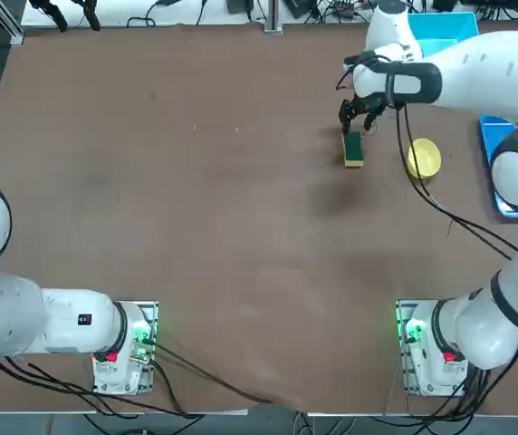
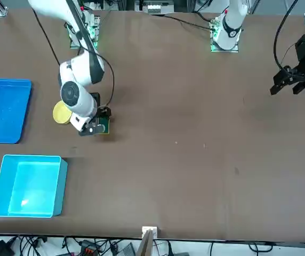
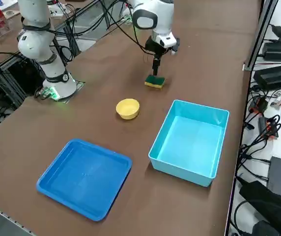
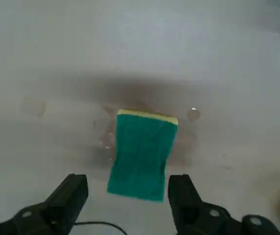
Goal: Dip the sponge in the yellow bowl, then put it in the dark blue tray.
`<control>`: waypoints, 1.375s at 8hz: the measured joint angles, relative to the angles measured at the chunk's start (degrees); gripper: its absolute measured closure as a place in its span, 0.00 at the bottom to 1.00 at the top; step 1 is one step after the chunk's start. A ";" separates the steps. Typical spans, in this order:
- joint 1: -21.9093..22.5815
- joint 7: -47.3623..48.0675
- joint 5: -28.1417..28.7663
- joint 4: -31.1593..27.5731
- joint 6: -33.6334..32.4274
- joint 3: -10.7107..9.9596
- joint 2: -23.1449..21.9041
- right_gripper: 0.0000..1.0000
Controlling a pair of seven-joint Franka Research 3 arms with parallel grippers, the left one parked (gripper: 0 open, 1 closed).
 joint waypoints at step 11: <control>0.55 3.24 -0.01 -1.11 2.72 -0.55 6.08 0.00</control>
